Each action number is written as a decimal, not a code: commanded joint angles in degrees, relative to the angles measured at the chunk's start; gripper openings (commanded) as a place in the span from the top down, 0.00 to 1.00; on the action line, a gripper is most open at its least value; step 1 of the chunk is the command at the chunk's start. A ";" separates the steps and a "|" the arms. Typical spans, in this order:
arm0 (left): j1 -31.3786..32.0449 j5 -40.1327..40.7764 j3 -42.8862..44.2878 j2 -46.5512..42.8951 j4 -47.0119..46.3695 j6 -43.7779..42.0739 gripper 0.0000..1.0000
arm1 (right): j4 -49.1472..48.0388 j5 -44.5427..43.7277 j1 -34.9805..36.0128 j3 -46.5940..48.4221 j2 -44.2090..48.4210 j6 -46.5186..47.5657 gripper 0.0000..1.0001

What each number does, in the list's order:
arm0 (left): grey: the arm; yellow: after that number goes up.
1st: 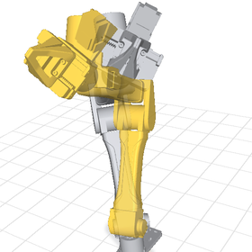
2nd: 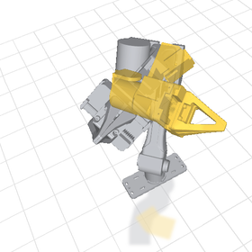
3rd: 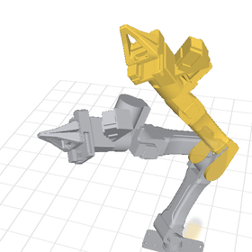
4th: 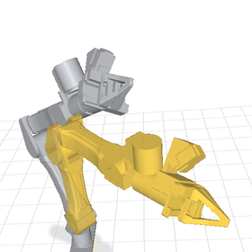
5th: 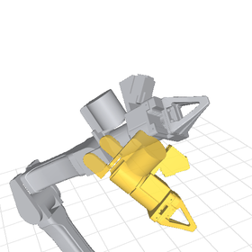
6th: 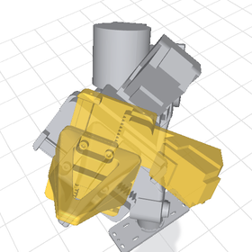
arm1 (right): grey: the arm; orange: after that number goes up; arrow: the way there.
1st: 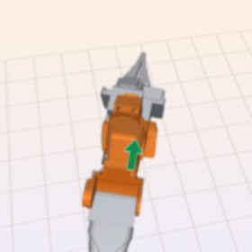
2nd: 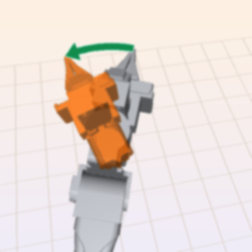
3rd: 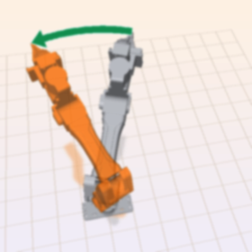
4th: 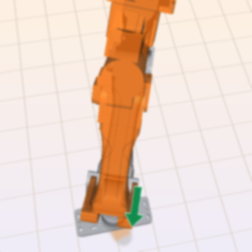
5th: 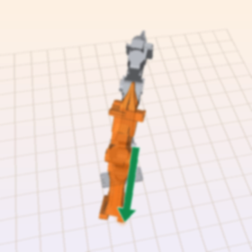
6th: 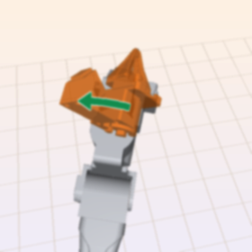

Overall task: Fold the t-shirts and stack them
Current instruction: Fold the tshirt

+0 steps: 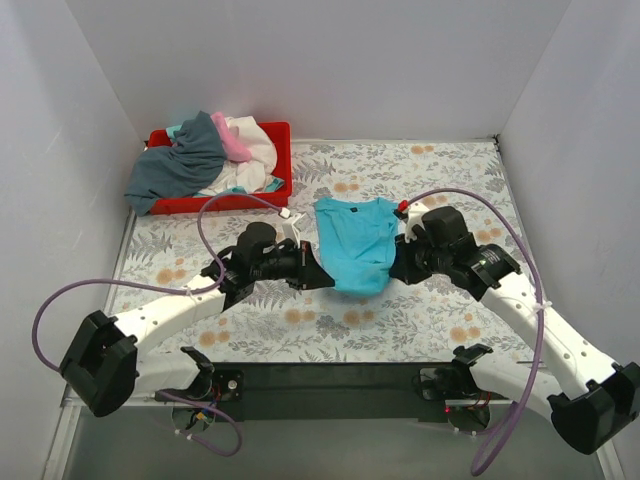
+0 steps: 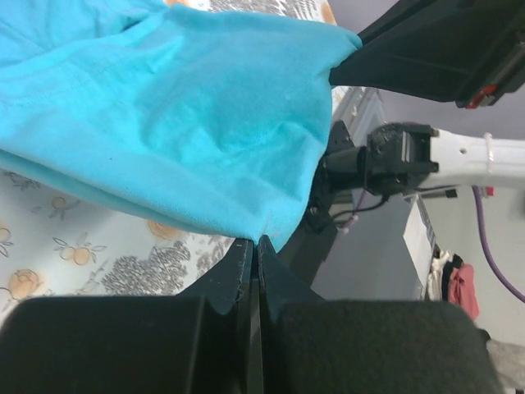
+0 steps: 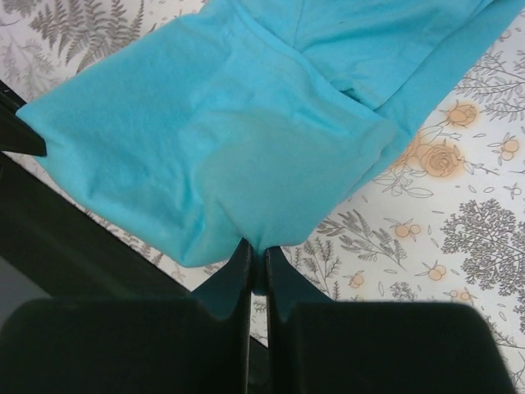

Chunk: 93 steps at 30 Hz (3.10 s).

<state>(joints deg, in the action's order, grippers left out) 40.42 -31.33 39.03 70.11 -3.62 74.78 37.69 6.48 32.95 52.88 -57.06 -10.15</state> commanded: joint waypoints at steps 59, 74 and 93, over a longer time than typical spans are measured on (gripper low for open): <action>-12.82 4.70 13.61 23.23 -2.36 -4.30 1.00 | -12.03 -16.41 -6.76 25.69 -40.40 6.99 0.99; -17.40 21.47 28.73 31.50 6.43 -7.28 0.59 | -13.16 -21.06 -11.15 39.05 -47.63 6.02 0.47; -12.04 18.68 27.77 34.31 2.73 -7.02 0.37 | -30.21 16.26 -24.76 9.35 -33.47 3.56 0.27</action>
<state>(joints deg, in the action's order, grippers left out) 28.88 -11.62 67.16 104.44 -1.54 68.36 13.82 9.87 10.92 63.61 -92.58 -5.87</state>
